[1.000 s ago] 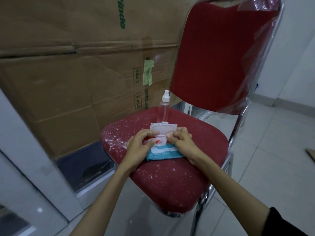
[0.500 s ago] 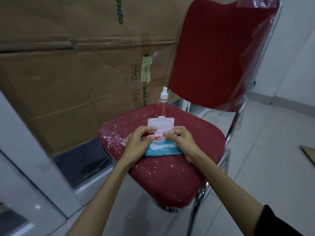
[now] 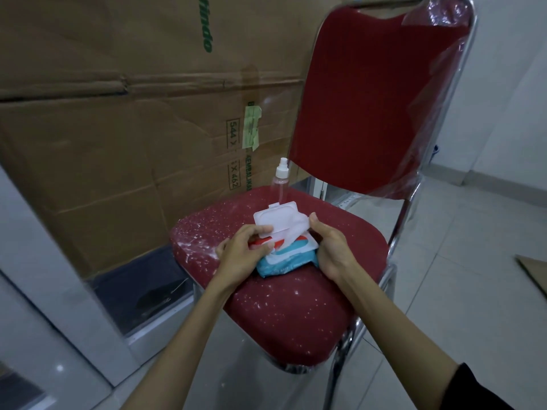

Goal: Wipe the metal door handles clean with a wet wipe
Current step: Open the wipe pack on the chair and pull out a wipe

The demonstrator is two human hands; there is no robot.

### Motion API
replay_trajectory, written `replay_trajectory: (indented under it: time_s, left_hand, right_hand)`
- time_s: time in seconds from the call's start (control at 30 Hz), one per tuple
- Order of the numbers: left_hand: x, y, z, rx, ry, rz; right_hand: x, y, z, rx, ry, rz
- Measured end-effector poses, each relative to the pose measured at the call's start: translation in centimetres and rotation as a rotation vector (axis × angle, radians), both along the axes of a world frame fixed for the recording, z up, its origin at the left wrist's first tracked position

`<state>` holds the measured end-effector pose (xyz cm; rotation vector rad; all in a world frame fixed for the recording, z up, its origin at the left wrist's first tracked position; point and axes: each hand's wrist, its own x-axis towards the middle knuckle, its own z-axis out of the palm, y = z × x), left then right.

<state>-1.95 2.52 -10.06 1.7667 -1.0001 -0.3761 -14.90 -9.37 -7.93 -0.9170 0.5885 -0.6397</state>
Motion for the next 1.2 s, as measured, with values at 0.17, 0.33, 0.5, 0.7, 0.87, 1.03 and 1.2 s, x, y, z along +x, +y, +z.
replay_trajectory:
  time_s: [0.17, 0.33, 0.5, 0.7, 0.87, 1.03, 1.2]
  left_hand:
    - [0.0, 0.0, -0.2, 0.008, 0.009, -0.011]
    - [-0.1, 0.0, -0.1, 0.026, -0.030, -0.020]
    - [-0.1, 0.0, -0.1, 0.018, -0.061, -0.016]
    - [0.0, 0.0, -0.3, 0.012, -0.035, -0.031]
    - [-0.1, 0.0, 0.0, 0.024, -0.073, -0.002]
    - [-0.2, 0.5, 0.4, 0.044, 0.012, 0.017]
    - [0.0, 0.7, 1.2, -0.012, 0.476, 0.022]
  right_hand:
    - [0.2, -0.1, -0.6, -0.222, 0.110, -0.101]
    - [-0.5, -1.0, -0.6, -0.829, 0.441, 0.023]
    - [-1.3, -1.8, 0.4, -1.134, 0.711, 0.159]
    - [-1.0, -0.9, -0.3, -0.645, 0.293, 0.023]
    - [-1.2, -1.3, -0.1, -0.436, 0.252, -0.045]
    - [-1.4, -1.8, 0.0, -0.218, 0.219, -0.069]
    - [-1.8, -1.8, -0.3, -0.166, 0.148, -0.049]
